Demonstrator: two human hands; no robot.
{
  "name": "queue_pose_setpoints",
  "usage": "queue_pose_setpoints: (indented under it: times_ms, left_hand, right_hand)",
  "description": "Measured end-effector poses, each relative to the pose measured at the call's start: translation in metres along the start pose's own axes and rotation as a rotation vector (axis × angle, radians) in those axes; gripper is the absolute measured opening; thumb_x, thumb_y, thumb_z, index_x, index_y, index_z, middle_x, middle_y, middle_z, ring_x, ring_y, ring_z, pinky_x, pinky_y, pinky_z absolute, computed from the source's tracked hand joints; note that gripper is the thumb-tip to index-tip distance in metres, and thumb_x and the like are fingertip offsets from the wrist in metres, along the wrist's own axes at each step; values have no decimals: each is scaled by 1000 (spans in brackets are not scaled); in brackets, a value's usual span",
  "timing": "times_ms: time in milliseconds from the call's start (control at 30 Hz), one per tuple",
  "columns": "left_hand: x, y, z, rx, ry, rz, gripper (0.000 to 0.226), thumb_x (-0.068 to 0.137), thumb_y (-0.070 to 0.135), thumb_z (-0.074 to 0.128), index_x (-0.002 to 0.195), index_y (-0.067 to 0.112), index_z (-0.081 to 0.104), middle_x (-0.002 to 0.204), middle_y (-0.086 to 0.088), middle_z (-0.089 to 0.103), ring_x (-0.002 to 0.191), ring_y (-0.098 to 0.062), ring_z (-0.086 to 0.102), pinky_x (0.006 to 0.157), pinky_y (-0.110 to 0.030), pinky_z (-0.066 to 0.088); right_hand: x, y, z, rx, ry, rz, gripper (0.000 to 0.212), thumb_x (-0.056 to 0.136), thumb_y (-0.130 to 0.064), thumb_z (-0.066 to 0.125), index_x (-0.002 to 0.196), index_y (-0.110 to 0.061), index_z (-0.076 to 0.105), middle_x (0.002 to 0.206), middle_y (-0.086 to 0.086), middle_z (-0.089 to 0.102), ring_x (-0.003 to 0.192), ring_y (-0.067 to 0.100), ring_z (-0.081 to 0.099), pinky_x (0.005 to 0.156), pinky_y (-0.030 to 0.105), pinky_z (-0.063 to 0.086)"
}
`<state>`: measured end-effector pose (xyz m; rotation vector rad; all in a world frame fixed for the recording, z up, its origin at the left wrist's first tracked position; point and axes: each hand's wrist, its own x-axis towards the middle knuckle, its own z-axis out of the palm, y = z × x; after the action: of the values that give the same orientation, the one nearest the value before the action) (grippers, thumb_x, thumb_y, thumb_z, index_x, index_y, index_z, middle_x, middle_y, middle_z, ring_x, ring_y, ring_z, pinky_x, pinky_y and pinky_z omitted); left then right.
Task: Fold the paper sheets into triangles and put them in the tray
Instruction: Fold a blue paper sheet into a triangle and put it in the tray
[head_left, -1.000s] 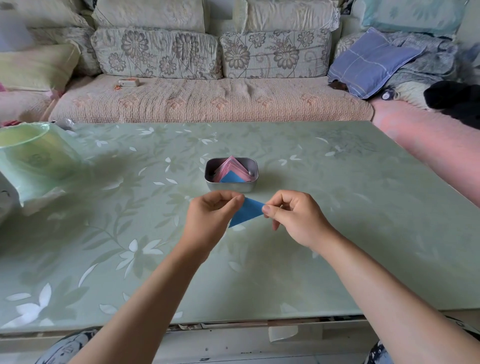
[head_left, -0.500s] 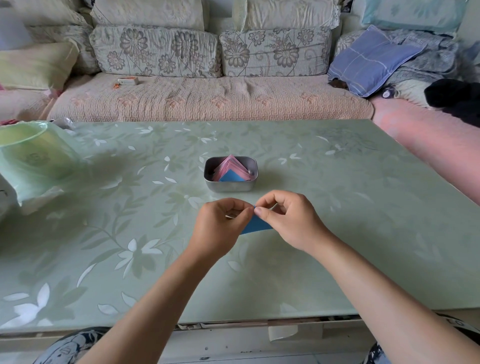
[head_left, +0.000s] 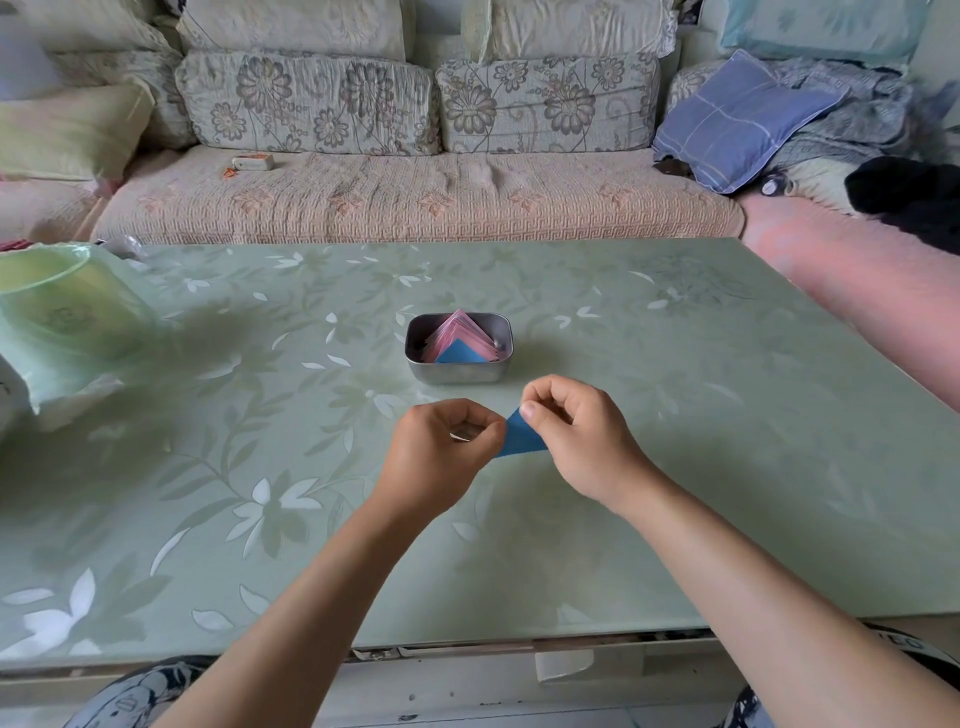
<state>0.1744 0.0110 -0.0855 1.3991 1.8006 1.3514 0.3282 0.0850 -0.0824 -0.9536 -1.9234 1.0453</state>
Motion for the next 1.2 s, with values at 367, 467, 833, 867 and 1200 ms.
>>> queue_pose_setpoints:
  times_ms: [367, 467, 833, 867, 1200]
  left_hand:
    - [10, -7, -25, 293, -80, 9, 11, 81, 16, 69, 73, 22, 75, 72, 12, 73, 69, -1, 66, 56, -6, 43]
    - [11, -4, -29, 240, 28, 50, 11, 84, 21, 66, 82, 27, 75, 78, 18, 73, 75, 7, 65, 65, -6, 46]
    - [31, -3, -32, 111, 64, 161, 2, 84, 22, 77, 82, 22, 77, 68, 21, 68, 64, 4, 62, 63, -6, 43]
    - [33, -4, -35, 125, 59, 163, 3, 82, 22, 78, 80, 23, 77, 64, 25, 66, 62, 6, 61, 61, -4, 41]
    - [65, -28, -61, 406, 114, 139, 11, 90, 25, 61, 85, 24, 71, 75, 10, 66, 78, -19, 62, 67, -35, 54]
  right_hand:
    - [9, 2, -9, 46, 149, 35, 23, 98, -10, 55, 78, -21, 59, 58, -20, 46, 56, 0, 39, 55, 10, 33]
    - [10, -1, -8, 51, 110, 19, 22, 98, -12, 56, 79, -21, 61, 60, -21, 48, 58, 0, 40, 57, 11, 34]
    - [21, -5, 11, -16, 21, 4, 16, 89, -17, 72, 78, -28, 71, 64, -19, 63, 58, 0, 51, 58, 11, 41]
    - [25, -5, 11, -52, 13, 7, 17, 88, -18, 74, 75, -28, 71, 62, -19, 63, 56, 0, 49, 57, 11, 40]
    - [113, -14, 7, -269, 66, -50, 22, 86, -19, 75, 71, -34, 69, 63, -23, 64, 57, -4, 52, 58, 11, 41]
